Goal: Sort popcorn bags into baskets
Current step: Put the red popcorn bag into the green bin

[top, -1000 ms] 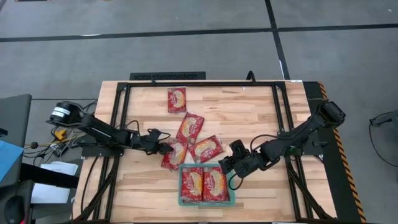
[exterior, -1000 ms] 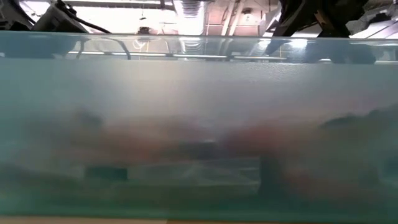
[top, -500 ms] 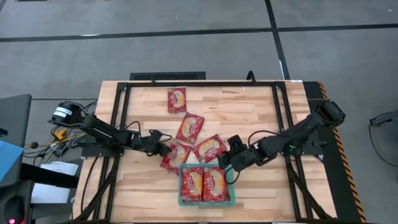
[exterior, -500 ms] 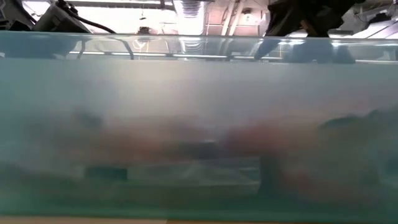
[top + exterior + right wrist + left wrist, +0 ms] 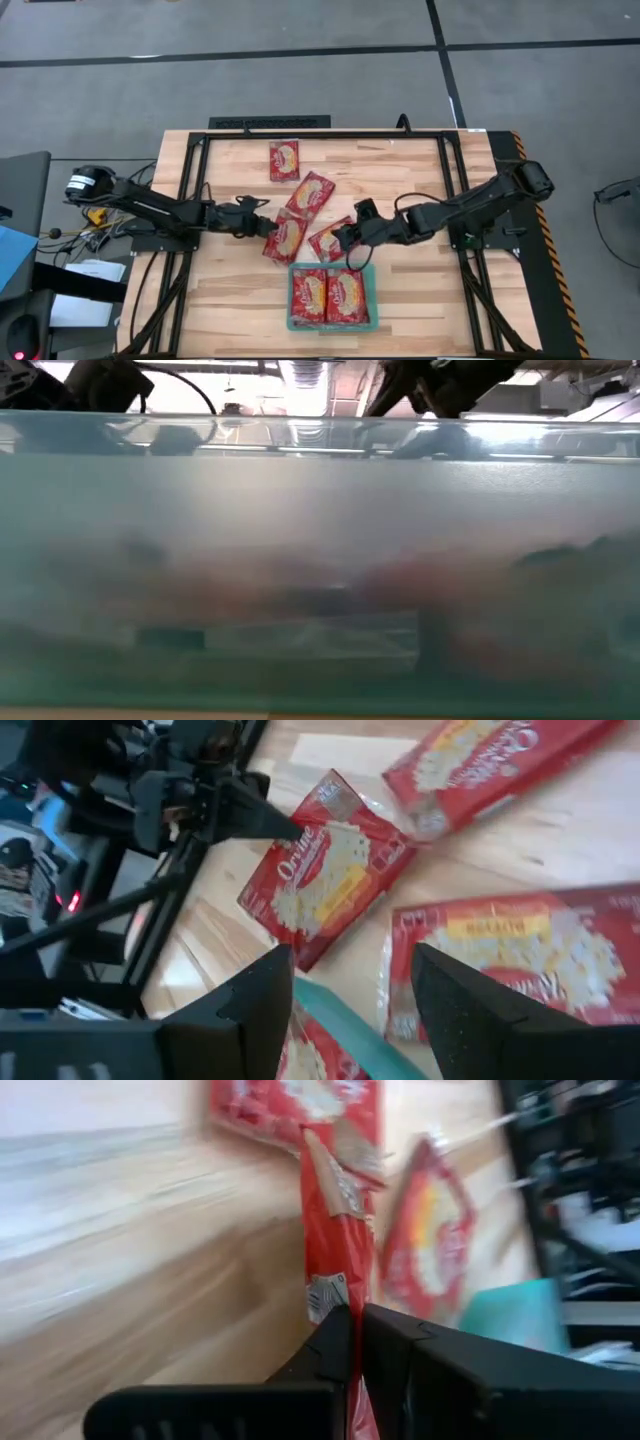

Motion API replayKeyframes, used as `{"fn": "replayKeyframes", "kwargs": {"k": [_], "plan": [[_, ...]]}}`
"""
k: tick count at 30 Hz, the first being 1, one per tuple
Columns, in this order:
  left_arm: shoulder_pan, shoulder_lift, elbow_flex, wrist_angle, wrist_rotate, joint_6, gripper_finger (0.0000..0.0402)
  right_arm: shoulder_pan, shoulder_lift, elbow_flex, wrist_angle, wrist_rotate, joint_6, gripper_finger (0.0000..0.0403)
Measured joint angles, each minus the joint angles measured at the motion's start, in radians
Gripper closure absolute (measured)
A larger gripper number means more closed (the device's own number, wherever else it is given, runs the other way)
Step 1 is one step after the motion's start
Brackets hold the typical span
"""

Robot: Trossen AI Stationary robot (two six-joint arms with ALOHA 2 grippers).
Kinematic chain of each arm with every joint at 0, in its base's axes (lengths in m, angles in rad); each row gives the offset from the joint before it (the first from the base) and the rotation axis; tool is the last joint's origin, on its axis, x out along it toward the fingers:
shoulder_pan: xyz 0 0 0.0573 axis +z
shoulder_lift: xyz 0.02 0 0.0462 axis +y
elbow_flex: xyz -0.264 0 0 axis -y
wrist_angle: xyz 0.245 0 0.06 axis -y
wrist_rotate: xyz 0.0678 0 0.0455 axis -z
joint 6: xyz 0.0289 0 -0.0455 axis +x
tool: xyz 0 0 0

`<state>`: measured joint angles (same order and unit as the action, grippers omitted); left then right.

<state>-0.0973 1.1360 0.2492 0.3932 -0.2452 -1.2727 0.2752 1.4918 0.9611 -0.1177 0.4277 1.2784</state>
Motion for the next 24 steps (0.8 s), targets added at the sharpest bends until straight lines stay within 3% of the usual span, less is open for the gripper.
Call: {"fn": "replayKeyframes", "kwargs": {"k": [9, 15, 24], "plan": [[0.011, -0.116, 0.003, 0.007, -0.042, -0.015, 0.0401, -0.056, 0.033, 0.0, 0.084, -0.018, -0.025, 0.0154], [0.013, -0.145, 0.005, 0.095, -0.061, -0.017, 0.0401, -0.088, 0.152, 0.0, 0.318, -0.073, -0.056, 0.0153], [0.024, -0.174, 0.005, 0.099, -0.065, -0.035, 0.0401, -0.128, 0.274, 0.008, 0.503, -0.089, -0.05, 0.0153]]}}
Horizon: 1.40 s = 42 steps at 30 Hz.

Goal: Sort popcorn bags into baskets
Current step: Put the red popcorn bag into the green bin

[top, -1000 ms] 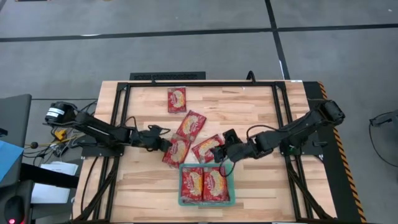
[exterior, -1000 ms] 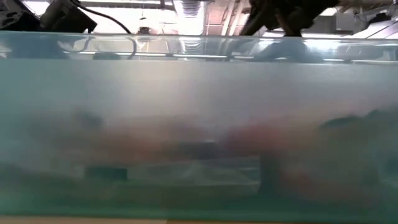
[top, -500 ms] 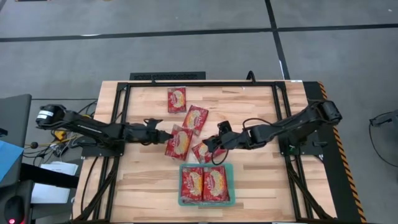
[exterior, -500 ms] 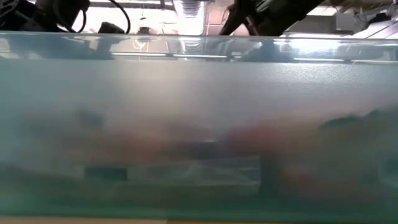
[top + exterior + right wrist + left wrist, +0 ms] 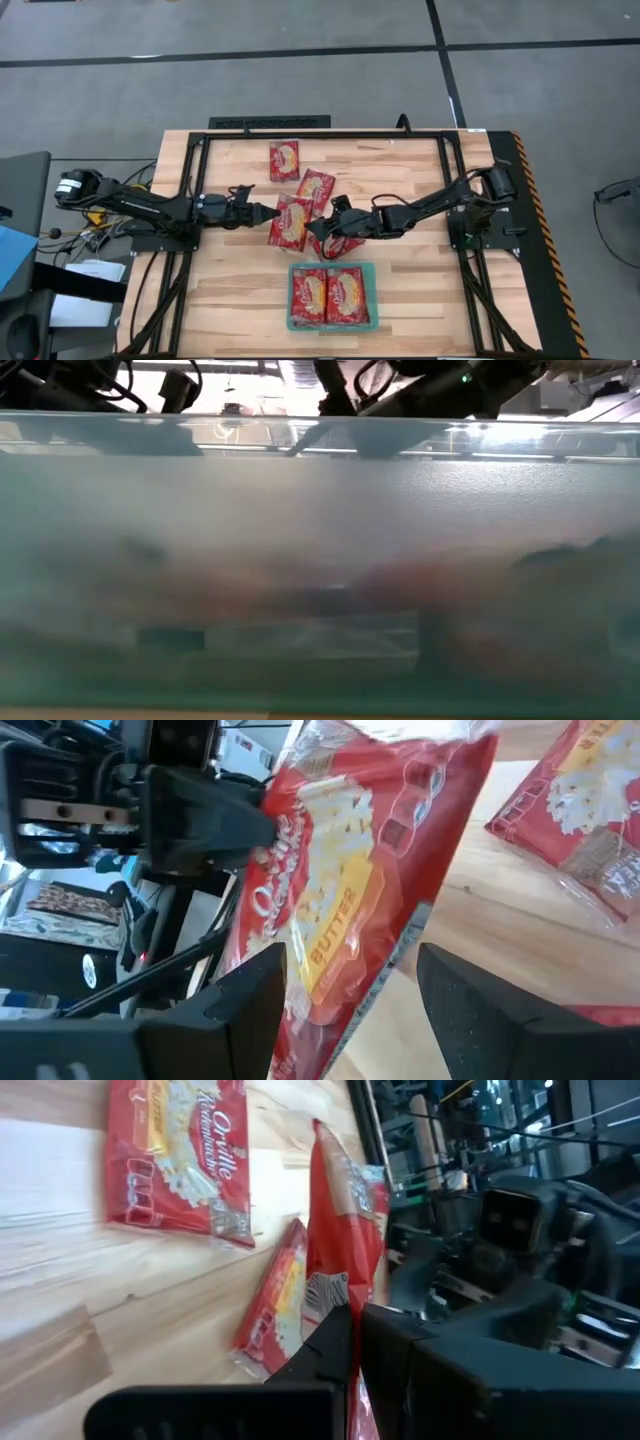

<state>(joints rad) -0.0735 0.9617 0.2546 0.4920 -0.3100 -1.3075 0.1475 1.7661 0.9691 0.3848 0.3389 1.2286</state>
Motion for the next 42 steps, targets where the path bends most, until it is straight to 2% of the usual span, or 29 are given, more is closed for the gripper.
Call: {"fn": "replayKeyframes", "kwargs": {"k": [10, 13, 16, 21, 23, 27, 32, 37, 39, 42], "plan": [[0.0, -0.002, 0.0, 0.057, 0.0, -0.004, 0.0401, -0.013, 0.058, -0.001, 0.124, 0.0, -0.012, 0.0153], [0.0, -0.002, 0.0, 0.057, 0.0, -0.01, 0.0401, -0.021, 0.056, 0.006, 0.125, 0.004, -0.05, 0.0164], [0.0, -0.002, 0.0, 0.057, -0.001, -0.01, 0.0401, -0.032, 0.057, 0.032, 0.121, -0.006, -0.073, 0.021], [0.0, -0.002, 0.0, 0.047, -0.001, -0.004, 0.0399, -0.044, 0.056, 0.069, 0.084, -0.024, -0.081, 0.0357], [0.0, -0.002, 0.0, 0.045, 0.0, 0.008, 0.0389, -0.043, 0.056, 0.073, 0.085, -0.017, -0.079, 0.0383], [0.0, -0.005, 0.001, 0.049, 0.049, 0.095, 0.0337, -0.031, 0.052, 0.074, 0.081, 0.005, -0.024, 0.0377], [0.0, -0.033, 0.001, 0.041, 0.143, 0.184, 0.0232, 0.006, 0.052, 0.074, 0.071, 0.006, 0.003, 0.0388], [-0.001, -0.089, 0.001, -0.026, 0.227, 0.196, 0.0133, 0.106, 0.052, 0.074, 0.06, 0.005, 0.088, 0.0385], [-0.001, -0.116, 0.001, -0.075, 0.236, 0.189, 0.0108, 0.164, 0.051, 0.074, 0.061, 0.014, 0.12, 0.0386], [-0.001, -0.157, 0.001, -0.141, 0.236, 0.188, 0.0084, 0.253, 0.051, 0.074, 0.04, 0.086, 0.187, 0.0388]]}}
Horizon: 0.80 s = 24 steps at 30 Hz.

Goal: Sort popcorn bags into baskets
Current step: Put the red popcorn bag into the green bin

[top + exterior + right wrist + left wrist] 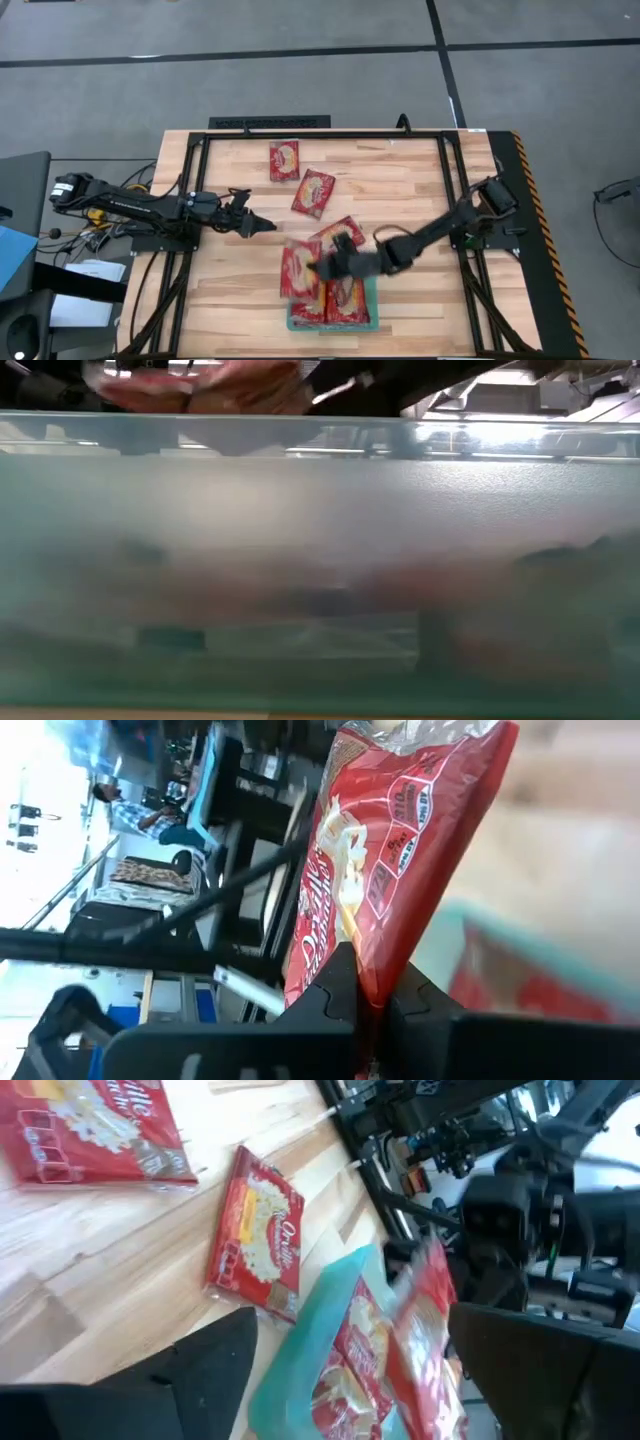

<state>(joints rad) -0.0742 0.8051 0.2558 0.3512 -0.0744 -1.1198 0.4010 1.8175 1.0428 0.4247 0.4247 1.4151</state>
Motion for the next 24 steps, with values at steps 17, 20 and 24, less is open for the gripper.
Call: {"fn": "replayKeyframes", "kwargs": {"k": [17, 20, 24], "plan": [[0.0, -0.045, 0.0, -0.086, -0.068, -0.002, 0.0077, 0.112, 0.003, 0.0, -0.206, 0.012, 0.174, 0.0376], [0.0, -0.045, 0.0, -0.091, -0.068, -0.002, 0.0077, 0.102, 0.003, 0.001, -0.215, 0.006, 0.155, 0.0376], [0.0, -0.045, 0.0, -0.092, -0.068, -0.002, 0.0077, 0.1, 0.003, 0.01, -0.207, 0.001, 0.155, 0.0375]]}}
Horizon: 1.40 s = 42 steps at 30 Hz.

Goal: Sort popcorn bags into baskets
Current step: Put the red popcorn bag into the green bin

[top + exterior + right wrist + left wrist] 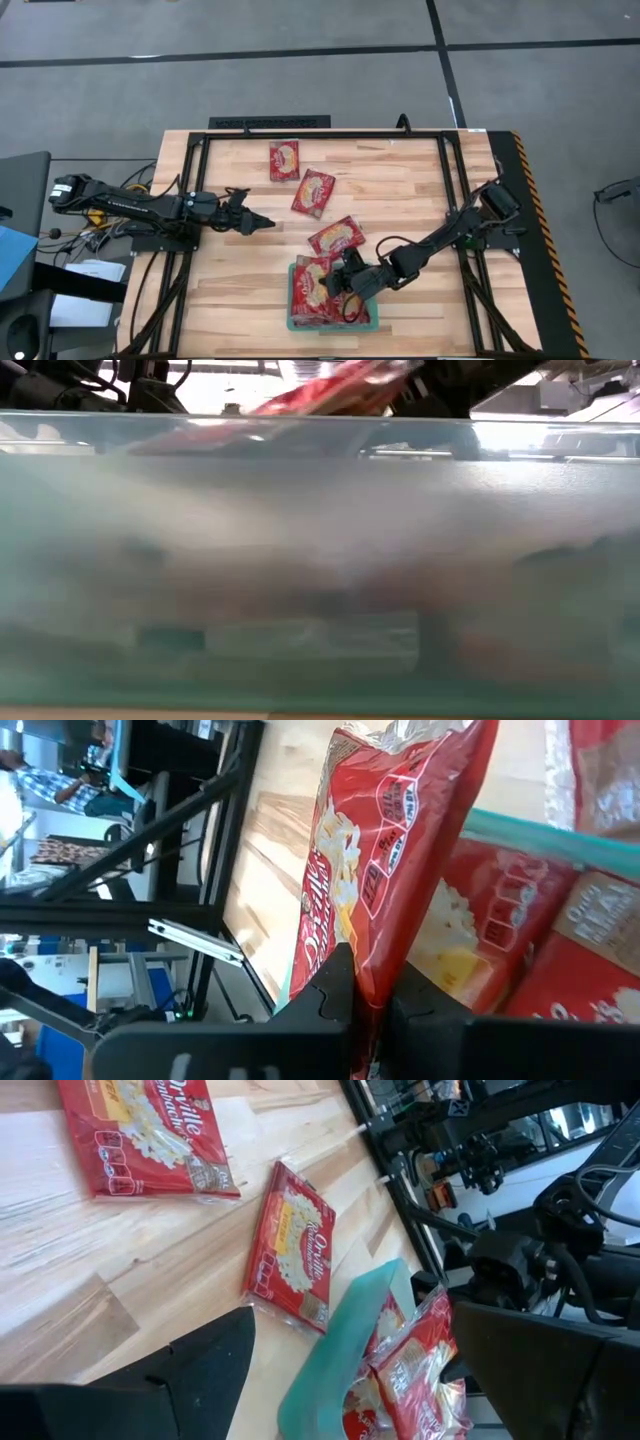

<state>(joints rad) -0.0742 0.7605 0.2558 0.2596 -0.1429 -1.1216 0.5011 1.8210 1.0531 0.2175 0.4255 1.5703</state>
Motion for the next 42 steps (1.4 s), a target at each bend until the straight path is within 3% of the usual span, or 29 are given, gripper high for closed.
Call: {"fn": "replayKeyframes", "kwargs": {"k": [13, 19, 23, 33, 42], "plan": [[0.0, 0.0, 0.0, -0.001, 0.0, 0.0, 0.0077, 0.015, 0.001, 0.049, -0.063, 0.044, -0.029, 0.0373], [0.0, 0.001, 0.0, -0.001, 0.006, 0.0, 0.0077, 0.043, 0.028, 0.062, 0.004, 0.1, -0.007, 0.0373], [0.0, 0.0, 0.0, -0.003, 0.007, -0.002, 0.0077, 0.043, 0.059, 0.141, -0.02, 0.054, -0.024, 0.0373], [0.0, -0.001, 0.0, -0.013, 0.008, -0.004, 0.0077, 0.012, 0.06, 0.264, -0.306, 0.042, -0.101, 0.037], [0.0, -0.001, 0.0, -0.019, 0.016, -0.004, 0.0077, 0.016, 0.067, 0.264, -0.376, -0.009, -0.027, 0.0358]]}}
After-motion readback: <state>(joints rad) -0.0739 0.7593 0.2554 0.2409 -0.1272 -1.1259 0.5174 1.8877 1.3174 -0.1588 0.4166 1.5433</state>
